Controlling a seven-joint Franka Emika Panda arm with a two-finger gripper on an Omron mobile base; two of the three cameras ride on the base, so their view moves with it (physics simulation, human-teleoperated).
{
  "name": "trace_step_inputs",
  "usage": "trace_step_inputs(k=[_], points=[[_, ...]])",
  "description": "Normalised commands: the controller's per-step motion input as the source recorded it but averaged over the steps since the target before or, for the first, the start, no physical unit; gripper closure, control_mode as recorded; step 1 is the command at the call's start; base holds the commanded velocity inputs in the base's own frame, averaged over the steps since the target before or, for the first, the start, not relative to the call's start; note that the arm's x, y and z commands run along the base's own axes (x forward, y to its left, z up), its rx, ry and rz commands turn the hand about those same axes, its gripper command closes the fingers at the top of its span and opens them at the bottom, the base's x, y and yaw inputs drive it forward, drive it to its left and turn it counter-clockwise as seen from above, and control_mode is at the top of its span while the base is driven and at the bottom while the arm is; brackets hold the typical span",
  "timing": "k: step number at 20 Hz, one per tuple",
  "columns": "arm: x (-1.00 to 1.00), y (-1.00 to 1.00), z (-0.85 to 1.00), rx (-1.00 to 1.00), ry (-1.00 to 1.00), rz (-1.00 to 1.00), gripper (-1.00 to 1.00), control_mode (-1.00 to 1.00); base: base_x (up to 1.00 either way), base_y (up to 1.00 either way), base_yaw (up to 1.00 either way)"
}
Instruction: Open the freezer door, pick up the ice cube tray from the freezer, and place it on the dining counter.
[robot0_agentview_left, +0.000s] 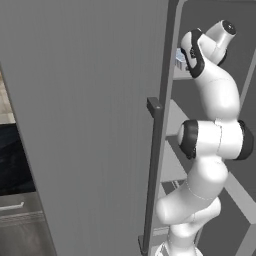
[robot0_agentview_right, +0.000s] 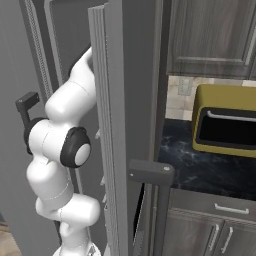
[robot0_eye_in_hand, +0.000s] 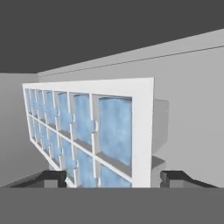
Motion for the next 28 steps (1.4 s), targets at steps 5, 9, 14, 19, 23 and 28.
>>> trace_step_inputs(k=[5,9,14,19,23,28], points=[[0.07,0.0,-0.1,0.0,0.0,0.0,1.0,-1.0,0.0,0.0,0.0],[0.0,0.0,0.0,0.0,0.0,0.0,1.0,-1.0,0.0,0.0,0.0],[0.0,0.0,0.0,0.0,-0.01,0.0,1.0,-1.0,0.0,0.0,0.0],[-0.09,-0.01,0.0,0.01,-0.19,0.0,1.0,-1.0,0.0,0.0,0.0],[-0.11,0.0,0.0,0.03,-0.29,0.0,1.0,-1.0,0.0,0.0,0.0],[-0.04,0.01,0.0,0.0,-0.22,0.0,1.0,-1.0,0.0,0.0,0.0]])
